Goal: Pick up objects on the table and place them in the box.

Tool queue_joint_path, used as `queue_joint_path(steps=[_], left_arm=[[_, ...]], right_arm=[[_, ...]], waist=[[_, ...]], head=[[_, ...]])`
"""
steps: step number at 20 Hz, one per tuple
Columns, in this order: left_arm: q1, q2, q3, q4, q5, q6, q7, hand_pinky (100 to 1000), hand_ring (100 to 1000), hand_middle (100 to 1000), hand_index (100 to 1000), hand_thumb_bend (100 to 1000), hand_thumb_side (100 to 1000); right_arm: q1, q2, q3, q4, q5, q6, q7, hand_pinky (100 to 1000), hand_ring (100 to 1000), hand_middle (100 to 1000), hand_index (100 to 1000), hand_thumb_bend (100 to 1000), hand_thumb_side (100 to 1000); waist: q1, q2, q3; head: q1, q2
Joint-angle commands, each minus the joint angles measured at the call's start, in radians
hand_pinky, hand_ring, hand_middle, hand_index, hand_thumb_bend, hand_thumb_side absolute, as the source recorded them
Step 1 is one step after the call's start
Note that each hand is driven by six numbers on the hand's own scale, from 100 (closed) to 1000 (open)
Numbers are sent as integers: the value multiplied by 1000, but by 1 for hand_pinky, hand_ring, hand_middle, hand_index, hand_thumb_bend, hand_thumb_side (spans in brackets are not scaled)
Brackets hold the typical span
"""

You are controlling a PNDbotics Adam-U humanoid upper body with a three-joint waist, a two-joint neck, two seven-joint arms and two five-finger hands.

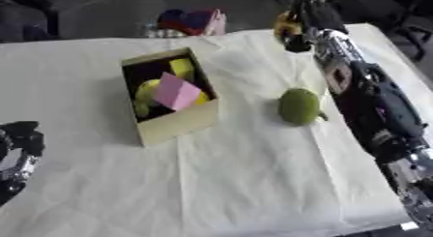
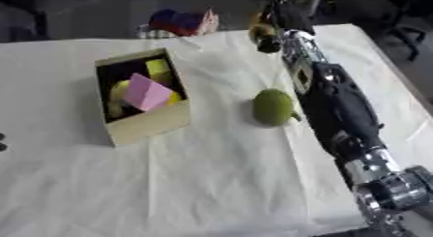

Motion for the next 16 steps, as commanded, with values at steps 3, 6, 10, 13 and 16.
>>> queue_joint_path(steps=[3, 6, 10, 13, 16], left_arm=[[-5, 9, 1, -12, 4, 0, -1, 863, 619, 609, 779, 239, 564], [-6, 7, -1, -12, 6, -2, -3, 863, 619, 609, 779, 239, 564], [-6, 5, -2, -12, 7, -2, -5, 863, 619, 609, 779, 239, 564], [-7, 5, -4, -12, 7, -2, -7, 863, 619, 609, 779, 239, 565], [-8, 4, -4, -11, 7, -2, -8, 864, 619, 609, 779, 238, 565]], right_arm=[[-58, 18, 84, -129, -93, -88, 67, 732, 488, 267, 380, 213, 100], [-96, 60, 120, -109, -147, -141, 120, 738, 496, 275, 388, 208, 100], [-132, 106, 161, -43, -216, -178, 190, 745, 510, 294, 408, 192, 100], [-140, 131, 181, -7, -268, -181, 235, 752, 525, 315, 430, 192, 100], [-136, 154, 199, 30, -302, -175, 270, 762, 554, 381, 509, 233, 114]], waist=[[3, -30, 5], [7, -30, 10], [11, -29, 16], [11, -29, 19], [11, -29, 21]], head=[[-7, 4], [-11, 4], [-18, 4], [-20, 4], [-24, 4]])
